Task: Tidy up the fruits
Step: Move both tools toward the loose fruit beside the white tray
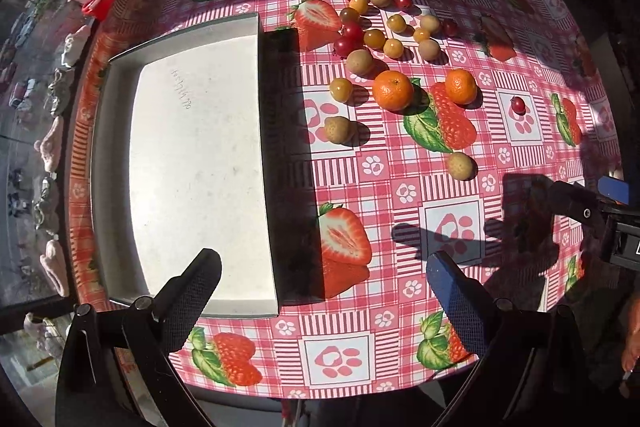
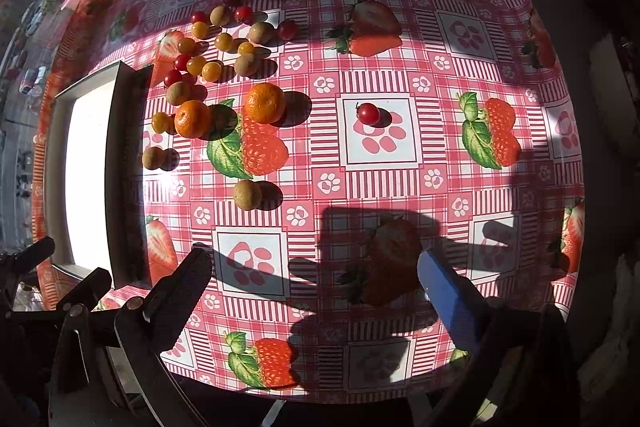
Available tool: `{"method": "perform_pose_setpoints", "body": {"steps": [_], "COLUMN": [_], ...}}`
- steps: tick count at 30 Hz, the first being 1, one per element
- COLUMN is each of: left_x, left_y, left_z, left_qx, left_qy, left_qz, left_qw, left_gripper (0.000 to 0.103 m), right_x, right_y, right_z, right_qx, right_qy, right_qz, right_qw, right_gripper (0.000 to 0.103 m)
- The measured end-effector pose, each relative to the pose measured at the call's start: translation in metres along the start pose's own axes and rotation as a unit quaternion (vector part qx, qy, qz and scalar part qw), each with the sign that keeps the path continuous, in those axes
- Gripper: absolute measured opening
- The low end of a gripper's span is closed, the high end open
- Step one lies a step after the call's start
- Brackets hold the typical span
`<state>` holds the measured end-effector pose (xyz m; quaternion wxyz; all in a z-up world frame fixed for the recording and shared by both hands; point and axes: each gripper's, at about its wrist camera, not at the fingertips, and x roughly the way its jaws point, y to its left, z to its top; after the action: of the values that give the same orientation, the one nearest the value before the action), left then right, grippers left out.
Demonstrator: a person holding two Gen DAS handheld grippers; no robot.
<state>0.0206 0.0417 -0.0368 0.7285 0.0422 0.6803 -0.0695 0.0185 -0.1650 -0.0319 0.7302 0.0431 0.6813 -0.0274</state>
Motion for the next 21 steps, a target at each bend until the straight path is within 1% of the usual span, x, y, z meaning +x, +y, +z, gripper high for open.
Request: {"method": "perform_pose_setpoints", "body": {"steps": [5,12,21], "left_x": [0.001,0.009,0.029], "left_y": [0.0,-0.007,-0.019], "left_z": [0.009,0.025,0.046], "left_qx": [-0.004,0.003,0.023], "left_qy": [-0.021,-0.043,-0.056], "left_qz": [0.003,0.011,0.016], "left_qw": [0.9998,0.999,0.998], "left_gripper": [0.103,0.103,0.103], "right_x": [0.005,0.013,0.027], "right_y": [-0.004,-0.012,-0.009], "right_z": [0.002,0.011,0.029], "right_qx": [0.004,0.001,-0.021], "right_qy": [0.005,0.01,0.011], "right_qz": [0.001,-0.001,0.014], "right_qw": [1.0,1.0,1.0], "right_gripper": [0.103,0.103,0.103]}}
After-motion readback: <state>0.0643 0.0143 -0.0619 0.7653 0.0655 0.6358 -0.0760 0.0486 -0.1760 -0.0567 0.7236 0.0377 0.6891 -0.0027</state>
